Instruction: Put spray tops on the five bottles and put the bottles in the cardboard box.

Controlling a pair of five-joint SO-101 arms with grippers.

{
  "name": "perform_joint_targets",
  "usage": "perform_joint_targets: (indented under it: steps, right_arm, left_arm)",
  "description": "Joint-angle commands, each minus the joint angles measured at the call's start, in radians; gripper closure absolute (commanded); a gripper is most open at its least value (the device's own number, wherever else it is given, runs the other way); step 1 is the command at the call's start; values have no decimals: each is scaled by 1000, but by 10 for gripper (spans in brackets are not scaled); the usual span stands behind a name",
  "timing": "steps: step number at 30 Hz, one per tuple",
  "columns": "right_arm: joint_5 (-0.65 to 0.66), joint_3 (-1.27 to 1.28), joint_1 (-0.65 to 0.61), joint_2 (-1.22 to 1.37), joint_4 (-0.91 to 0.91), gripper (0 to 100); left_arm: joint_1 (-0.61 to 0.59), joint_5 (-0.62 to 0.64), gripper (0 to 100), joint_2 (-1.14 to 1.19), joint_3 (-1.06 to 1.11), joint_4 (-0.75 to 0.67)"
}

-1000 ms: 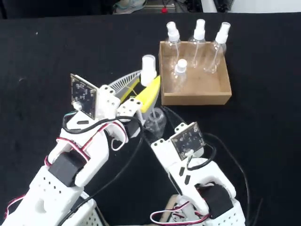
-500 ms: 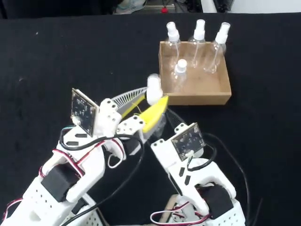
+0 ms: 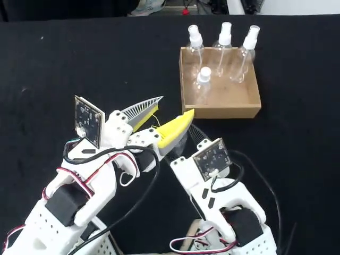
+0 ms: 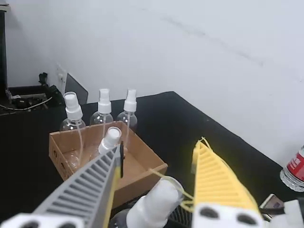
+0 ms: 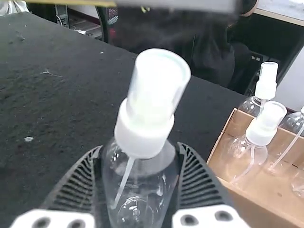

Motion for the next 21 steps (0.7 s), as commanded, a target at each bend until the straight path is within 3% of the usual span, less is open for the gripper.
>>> perform_joint_targets:
  steps: [1, 4, 8, 12, 17, 21]
  right_arm:
    - [-5, -8, -5, -90, 6, 984]
    - [-2, -19, 48, -90, 8, 984]
    - [-3, -97, 216, -82, 8, 984]
    - [-3, -171, 367, -81, 6, 984]
    - [-5, -262, 474, -79, 0, 984]
    - [-5, -366, 499, -56, 5, 984]
  left_arm:
    - [-93, 12, 766, -17, -45, 5]
    - [-200, 14, 766, -17, -99, 81]
    - [-367, 12, 764, -17, -163, 287]
    - [-535, 12, 762, -17, -94, 451]
    - [-694, 12, 762, -17, 87, 471]
    - [-720, 12, 761, -17, 194, 420]
